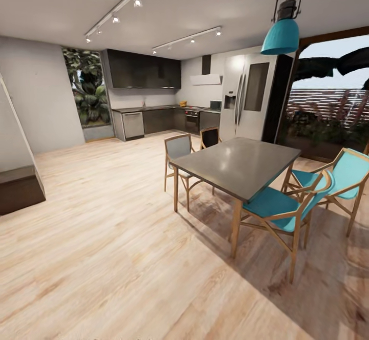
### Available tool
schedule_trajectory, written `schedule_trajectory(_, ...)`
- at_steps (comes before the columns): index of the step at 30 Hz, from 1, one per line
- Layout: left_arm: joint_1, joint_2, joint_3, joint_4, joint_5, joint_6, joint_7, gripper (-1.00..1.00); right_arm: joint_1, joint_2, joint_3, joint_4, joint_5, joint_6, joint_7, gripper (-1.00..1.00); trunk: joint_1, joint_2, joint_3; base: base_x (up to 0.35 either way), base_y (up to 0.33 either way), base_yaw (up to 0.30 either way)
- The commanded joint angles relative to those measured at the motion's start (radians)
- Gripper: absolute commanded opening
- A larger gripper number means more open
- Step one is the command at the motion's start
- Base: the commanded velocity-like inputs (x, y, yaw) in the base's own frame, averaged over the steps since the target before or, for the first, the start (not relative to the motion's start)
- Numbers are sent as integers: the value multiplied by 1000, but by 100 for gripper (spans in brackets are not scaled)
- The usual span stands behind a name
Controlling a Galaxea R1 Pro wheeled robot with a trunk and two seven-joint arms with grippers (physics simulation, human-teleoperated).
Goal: In the kitchen, take the popcorn bag from the countertop, put it into the microwave, and heat it until the popcorn is cooked so the cooked popcorn ends up inside the bag.
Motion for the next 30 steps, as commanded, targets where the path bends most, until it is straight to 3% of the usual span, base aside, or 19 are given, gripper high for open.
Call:
schedule_trajectory(1, 0, 0, 1, 0, 4, -2, 0, 100, 0, 0, 6, 0, 5, -2, -1, 100, 0, 0, -1, 0, 0, 289)
schedule_trajectory(30, 0, 0, 0, -1, 4, -2, -1, 100, 0, 0, 6, 0, 7, -2, -1, 100, 0, 0, -1, 0, 0, 289)
